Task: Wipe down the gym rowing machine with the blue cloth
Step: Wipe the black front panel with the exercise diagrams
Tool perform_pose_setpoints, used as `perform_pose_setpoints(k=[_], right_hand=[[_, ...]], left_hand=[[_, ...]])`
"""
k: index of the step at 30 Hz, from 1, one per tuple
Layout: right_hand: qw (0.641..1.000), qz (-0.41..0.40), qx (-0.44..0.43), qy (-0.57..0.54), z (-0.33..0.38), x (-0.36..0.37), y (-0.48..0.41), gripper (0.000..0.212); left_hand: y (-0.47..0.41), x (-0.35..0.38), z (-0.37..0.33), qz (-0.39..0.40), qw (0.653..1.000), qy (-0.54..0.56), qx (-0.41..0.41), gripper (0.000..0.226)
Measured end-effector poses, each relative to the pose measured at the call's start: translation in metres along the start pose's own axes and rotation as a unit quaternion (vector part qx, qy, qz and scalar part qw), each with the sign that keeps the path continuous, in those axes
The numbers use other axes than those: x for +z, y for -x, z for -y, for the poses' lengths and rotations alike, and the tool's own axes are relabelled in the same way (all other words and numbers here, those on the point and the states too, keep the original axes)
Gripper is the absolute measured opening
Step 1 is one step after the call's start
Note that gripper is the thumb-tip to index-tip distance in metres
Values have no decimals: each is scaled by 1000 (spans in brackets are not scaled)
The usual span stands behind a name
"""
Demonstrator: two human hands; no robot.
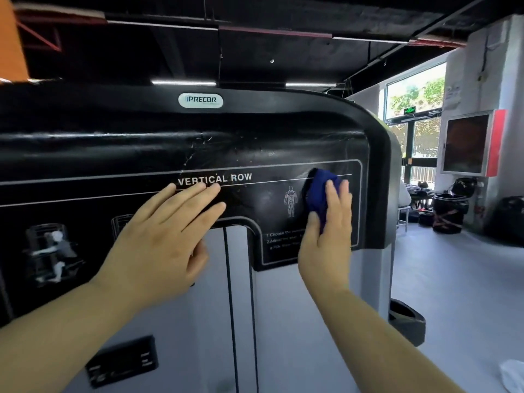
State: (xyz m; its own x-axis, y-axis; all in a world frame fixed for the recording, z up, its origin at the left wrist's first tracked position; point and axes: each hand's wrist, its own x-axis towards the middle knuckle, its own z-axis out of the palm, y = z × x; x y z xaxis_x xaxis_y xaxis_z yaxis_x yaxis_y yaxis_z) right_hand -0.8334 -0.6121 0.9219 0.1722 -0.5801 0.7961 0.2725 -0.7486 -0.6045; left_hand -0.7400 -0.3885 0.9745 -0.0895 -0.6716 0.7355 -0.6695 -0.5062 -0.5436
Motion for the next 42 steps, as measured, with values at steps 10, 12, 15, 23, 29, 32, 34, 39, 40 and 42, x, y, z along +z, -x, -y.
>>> perform_pose_setpoints(k=[10,12,15,23,29,32,34,39,40,42], right_hand=[[961,218,-84,-146,95,37,28,64],[952,256,-75,-149,102,30,24,55],[958,234,-72,-151,97,21,13,46],[988,121,-61,-68,82,1,-25,44],[993,84,-82,-20,69,4,-39,41],[993,83,-79,-5,64,3,-33,42],[993,83,-83,2,61,6,-26,43],[989,104,-103,12,62,14,-11,45],[988,112,-107,17,63,14,-9,46],[986,122,-115,25,63,10,-8,47]], left_hand=[[12,0,-1,-90,995,30,-20,82],[-1,2,-4,-99,994,27,-29,76],[-19,0,2,-114,993,0,-16,56],[-41,-41,69,-147,949,21,-278,55],[-86,-8,-1,-93,990,21,-108,51],[-71,-1,4,-59,998,-16,7,42],[-38,-1,19,-49,997,-38,42,40],[80,9,26,14,992,-93,81,43],[95,11,23,22,991,-96,95,42],[97,10,25,30,989,-91,114,41]])
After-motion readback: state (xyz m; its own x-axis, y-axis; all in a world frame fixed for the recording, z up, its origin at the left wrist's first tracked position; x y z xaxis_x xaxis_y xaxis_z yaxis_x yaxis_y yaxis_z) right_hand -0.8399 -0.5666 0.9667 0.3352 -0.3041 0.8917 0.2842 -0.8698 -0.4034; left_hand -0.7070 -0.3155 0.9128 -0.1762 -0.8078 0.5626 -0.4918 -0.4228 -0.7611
